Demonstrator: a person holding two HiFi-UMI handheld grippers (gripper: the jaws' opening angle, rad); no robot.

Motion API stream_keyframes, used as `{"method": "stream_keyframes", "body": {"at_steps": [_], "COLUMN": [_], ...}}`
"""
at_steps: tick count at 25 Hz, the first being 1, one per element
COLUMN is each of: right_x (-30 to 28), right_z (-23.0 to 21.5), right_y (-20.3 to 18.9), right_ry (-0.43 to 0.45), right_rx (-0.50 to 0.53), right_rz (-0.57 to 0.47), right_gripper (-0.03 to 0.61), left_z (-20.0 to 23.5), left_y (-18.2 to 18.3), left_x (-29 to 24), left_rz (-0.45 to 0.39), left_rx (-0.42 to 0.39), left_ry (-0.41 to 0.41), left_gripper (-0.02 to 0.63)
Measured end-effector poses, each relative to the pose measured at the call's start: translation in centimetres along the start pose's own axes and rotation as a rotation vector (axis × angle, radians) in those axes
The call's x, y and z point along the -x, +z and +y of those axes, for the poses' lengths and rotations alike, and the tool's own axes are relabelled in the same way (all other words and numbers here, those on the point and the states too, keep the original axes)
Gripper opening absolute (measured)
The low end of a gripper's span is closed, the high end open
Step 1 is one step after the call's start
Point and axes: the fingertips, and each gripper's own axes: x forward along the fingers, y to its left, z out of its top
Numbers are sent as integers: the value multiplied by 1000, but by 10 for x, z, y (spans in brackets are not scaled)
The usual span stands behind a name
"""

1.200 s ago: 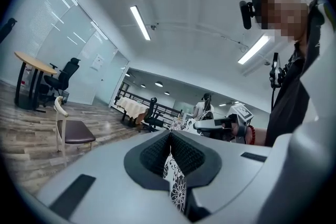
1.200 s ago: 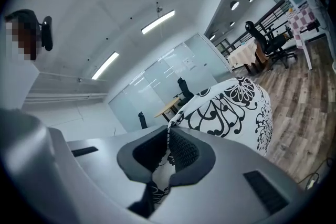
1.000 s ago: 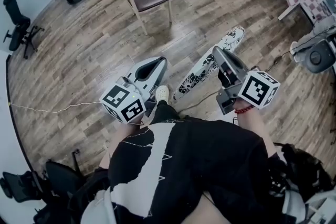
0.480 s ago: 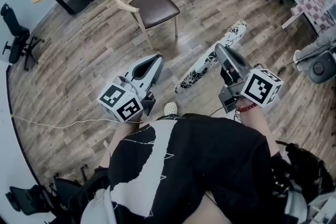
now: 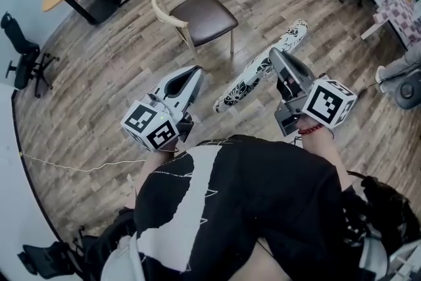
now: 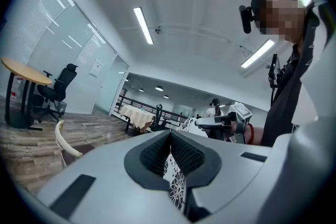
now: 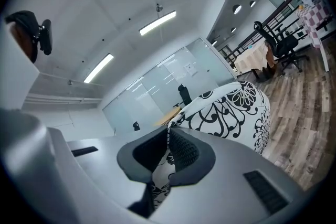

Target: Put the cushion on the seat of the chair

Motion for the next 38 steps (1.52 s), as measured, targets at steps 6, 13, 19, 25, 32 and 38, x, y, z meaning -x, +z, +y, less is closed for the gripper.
{"method": "stream_keyframes", "body": {"at_steps": [6,13,19,25,32,38], "right_x": [-26,-40,-56,-100,-150,-192], "right_z": [-4,-17,-38,-56,-94,-131], "right_y": [-10,-20,-24,-12,19,42], "right_ry": [-2,-3,-8,3,10,29], "right_rx": [3,-16,-41,-52,-74,-130], "right_rz": [47,79,105,140,165,180], "right_gripper": [20,20,20,20,20,20], "left_z": [18,28,41,78,118,155], "left_y": [-10,-27,-32,-26,-18,-10], "left_x": [-11,-14,-21,-38,-77,-115], "left_rz": [24,48,52,57,64,50], "left_rx": [31,73,85,113,143,167], "left_ry": [-13,-1,28,70,123,173], "left_gripper": [14,14,14,14,14,14]}}
